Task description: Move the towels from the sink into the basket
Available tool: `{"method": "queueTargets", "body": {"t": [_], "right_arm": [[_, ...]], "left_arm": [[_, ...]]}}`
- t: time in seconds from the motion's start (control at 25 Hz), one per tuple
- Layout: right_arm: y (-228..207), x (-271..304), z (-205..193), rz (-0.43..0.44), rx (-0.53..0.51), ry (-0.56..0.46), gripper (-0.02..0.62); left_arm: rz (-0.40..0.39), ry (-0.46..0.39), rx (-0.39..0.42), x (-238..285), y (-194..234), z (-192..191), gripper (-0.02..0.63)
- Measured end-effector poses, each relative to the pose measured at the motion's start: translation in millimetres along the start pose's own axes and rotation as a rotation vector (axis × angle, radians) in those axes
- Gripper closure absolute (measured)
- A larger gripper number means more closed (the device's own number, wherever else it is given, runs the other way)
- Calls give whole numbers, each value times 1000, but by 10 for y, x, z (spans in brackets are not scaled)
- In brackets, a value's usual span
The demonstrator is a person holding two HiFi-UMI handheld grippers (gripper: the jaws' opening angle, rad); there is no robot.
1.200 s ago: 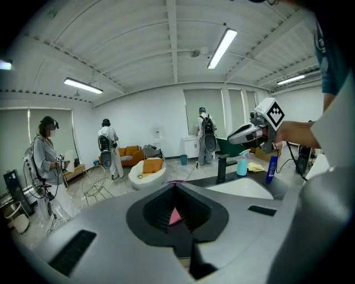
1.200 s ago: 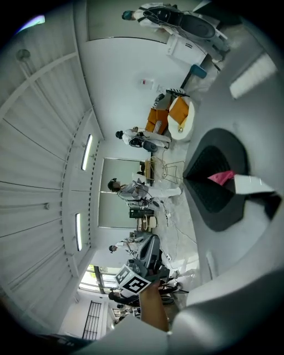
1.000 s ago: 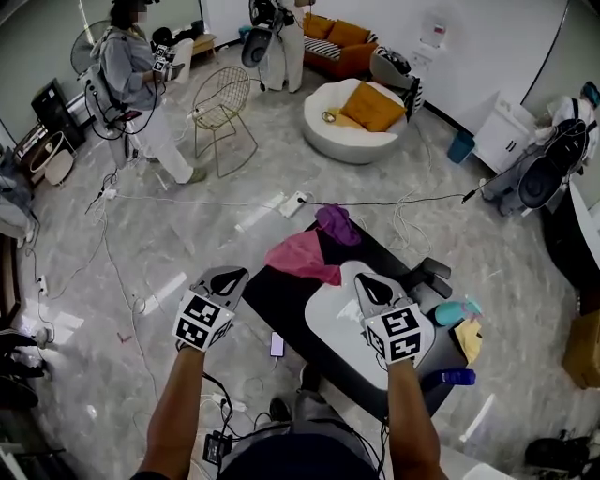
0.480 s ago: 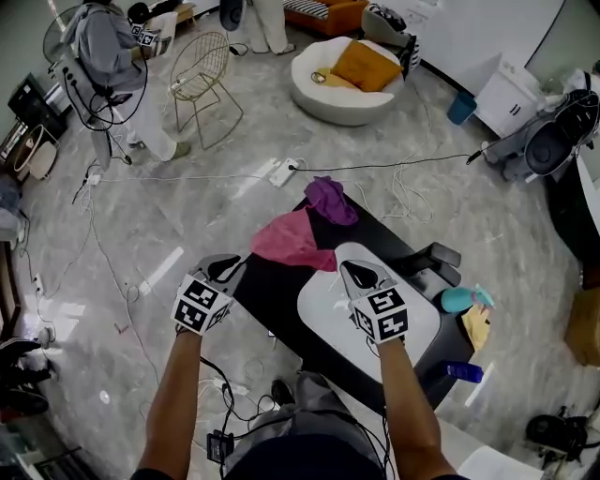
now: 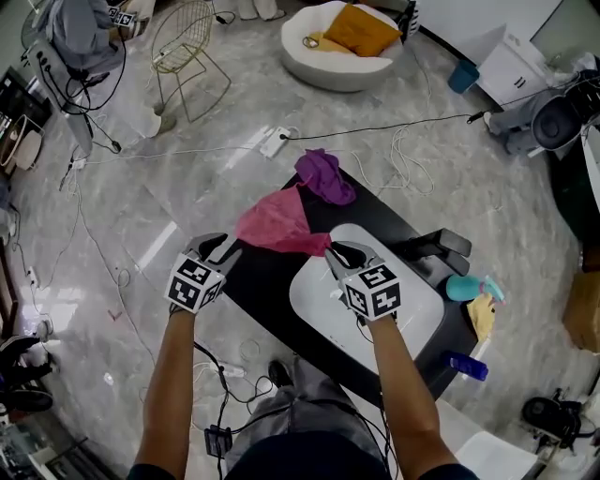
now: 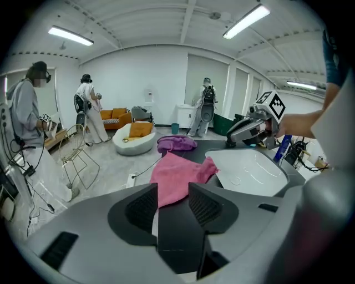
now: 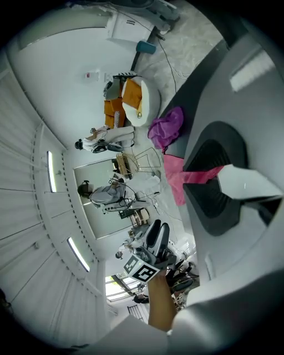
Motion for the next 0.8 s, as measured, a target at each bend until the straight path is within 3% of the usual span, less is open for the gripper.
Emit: {"method": "queueTargets", "body": {"t": [0.16,0.44,0.8], "right_arm": [[-131,216,-122,22,50,36,481],[-305,536,-287,34,103,102,373],[-466,804,-433,48,133,149,360]], "left_arm": [[-36,17,-25,251,25,-110,399],[-50,77,-17,601,83,-255,369],[-64,98,-21,865,94,-364,371]]}}
Point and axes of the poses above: the fingertips, and each gripper's own axes: x forward along the fingers, y to its left, z out of its top, the point moved 8 cm from there along -x, backward along the fingers, and after that the axes turned 12 degrees about x, right-handed, at the moved point
